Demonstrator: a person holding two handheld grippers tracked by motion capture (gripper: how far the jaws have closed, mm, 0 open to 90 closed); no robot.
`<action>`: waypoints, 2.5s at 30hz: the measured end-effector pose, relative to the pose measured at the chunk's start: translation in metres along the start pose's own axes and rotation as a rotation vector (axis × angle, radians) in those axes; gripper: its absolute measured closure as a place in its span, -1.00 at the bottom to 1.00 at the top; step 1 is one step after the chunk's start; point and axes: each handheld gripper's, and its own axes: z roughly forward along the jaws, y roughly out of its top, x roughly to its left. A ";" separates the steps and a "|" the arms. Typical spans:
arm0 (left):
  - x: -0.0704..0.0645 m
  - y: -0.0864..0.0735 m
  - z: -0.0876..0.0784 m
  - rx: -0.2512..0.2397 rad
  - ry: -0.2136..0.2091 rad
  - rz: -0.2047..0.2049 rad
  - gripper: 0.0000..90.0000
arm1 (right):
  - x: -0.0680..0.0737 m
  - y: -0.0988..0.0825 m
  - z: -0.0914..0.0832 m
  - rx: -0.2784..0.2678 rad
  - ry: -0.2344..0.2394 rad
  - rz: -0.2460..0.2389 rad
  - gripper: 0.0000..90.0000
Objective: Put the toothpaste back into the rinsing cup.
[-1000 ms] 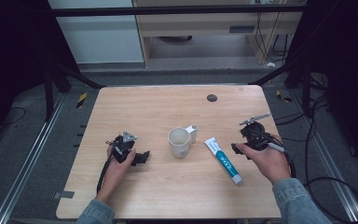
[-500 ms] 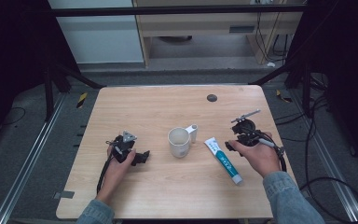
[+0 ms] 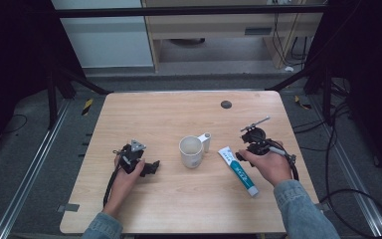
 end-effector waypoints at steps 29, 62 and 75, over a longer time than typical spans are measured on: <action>0.001 0.003 0.003 0.005 -0.005 0.011 -1.00 | 0.011 0.001 0.061 0.163 0.015 -0.031 0.12; 0.001 0.003 0.003 0.005 -0.005 0.011 -1.00 | 0.005 0.003 0.083 0.225 0.027 -0.021 0.11; 0.001 0.003 0.003 0.005 -0.005 0.011 -1.00 | 0.007 0.004 0.087 0.242 0.025 -0.027 0.17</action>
